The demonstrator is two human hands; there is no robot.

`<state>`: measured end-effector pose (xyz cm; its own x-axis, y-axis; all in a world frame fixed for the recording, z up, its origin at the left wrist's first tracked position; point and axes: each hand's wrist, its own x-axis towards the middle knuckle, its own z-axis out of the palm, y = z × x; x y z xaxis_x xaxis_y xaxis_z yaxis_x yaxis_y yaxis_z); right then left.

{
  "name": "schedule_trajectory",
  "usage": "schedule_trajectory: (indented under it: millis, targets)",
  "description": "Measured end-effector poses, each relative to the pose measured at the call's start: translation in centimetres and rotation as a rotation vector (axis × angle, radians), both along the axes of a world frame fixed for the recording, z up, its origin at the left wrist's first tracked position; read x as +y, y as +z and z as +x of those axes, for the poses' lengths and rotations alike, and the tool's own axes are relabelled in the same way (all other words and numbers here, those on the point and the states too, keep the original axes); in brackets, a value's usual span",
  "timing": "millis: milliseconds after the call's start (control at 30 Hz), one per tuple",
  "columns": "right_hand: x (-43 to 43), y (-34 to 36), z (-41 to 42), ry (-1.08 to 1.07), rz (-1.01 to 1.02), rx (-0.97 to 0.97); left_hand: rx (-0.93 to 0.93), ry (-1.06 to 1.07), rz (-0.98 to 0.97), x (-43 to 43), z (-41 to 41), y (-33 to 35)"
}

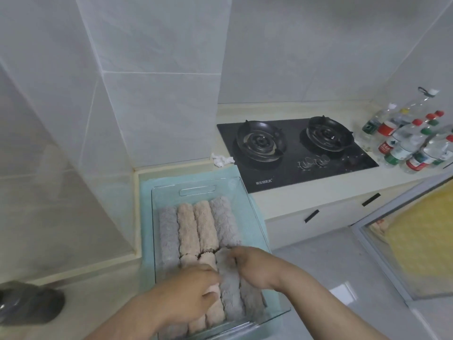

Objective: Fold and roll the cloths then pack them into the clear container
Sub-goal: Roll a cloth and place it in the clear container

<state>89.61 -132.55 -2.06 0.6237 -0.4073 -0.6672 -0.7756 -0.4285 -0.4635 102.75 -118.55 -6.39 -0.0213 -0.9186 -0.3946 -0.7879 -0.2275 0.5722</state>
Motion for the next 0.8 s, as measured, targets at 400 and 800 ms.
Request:
schedule_trajectory:
  millis: [400,800]
  targets:
    - [-6.8,6.2,0.3,-0.038,0.072,-0.665,0.209,1.07,-0.647,0.3,1.2,11.3]
    - [-8.1,10.3,-5.6,0.183,0.248,-0.816,0.111,1.484,-0.845,3.9,-11.7,15.3]
